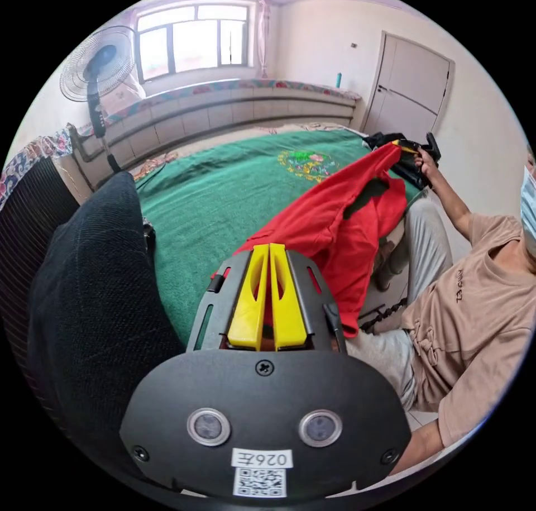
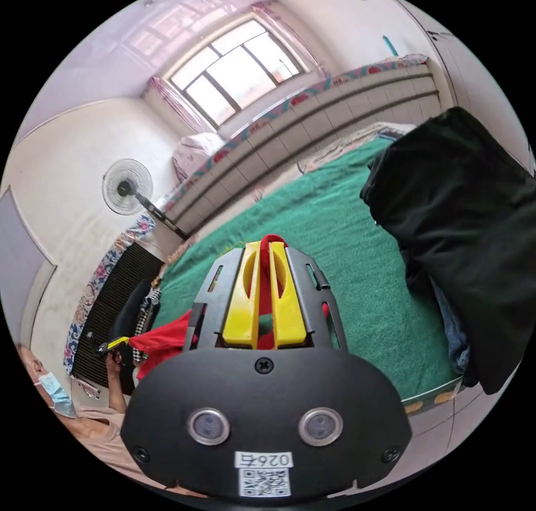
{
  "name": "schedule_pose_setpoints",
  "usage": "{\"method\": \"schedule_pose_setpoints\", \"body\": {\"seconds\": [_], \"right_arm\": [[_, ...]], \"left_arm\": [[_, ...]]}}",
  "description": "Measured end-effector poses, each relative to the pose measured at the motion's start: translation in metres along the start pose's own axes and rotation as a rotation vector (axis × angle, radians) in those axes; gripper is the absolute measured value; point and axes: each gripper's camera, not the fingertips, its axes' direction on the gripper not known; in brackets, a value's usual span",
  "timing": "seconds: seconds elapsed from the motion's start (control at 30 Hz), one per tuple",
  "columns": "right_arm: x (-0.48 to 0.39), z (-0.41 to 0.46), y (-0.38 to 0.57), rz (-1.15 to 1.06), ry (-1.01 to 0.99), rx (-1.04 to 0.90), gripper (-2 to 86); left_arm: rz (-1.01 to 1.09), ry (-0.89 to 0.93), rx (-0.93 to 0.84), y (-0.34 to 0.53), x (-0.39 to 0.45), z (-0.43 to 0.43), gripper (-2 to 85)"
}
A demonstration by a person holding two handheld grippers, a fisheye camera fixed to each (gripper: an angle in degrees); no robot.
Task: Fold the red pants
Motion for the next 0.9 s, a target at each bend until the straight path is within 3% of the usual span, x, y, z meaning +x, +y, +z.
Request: {"method": "schedule_pose_setpoints", "body": {"seconds": [0.23, 0.33, 0.4, 0.57, 0.67, 0.73, 0.9], "right_arm": [[-0.081, -0.127, -0.017, -0.128, -0.007, 0.174, -1.2], [-0.101, -0.149, -0.035, -0.149, 0.074, 0.151, -1.2], [-0.105, -0.14, -0.051, -0.155, 0.128, 0.09, -1.2], [-0.087, -0.028, -0.103, -0.119, 0.234, -0.099, -1.1], [-0.068, 0.024, -0.115, -0.072, 0.19, -0.139, -1.1], [-0.054, 0.042, -0.119, -0.041, 0.168, -0.153, -1.1], [-0.015, 0.045, -0.126, 0.072, 0.139, -0.156, -1.3]], "left_arm": [[-0.08, -0.003, 0.294, -0.011, 0.005, -0.092, -0.9], [-0.175, 0.04, 0.453, -0.018, -0.022, -0.124, -0.9], [-0.232, 0.05, 0.467, -0.031, -0.041, -0.122, -0.9], [-0.131, 0.166, 0.297, -0.083, -0.034, -0.042, -0.6], [0.043, 0.221, 0.141, -0.075, 0.027, 0.0, 0.9], [0.221, 0.112, -0.04, -0.043, 0.106, 0.02, 8.4], [0.492, -0.162, -0.386, 0.03, 0.266, 0.05, 13.8]]}}
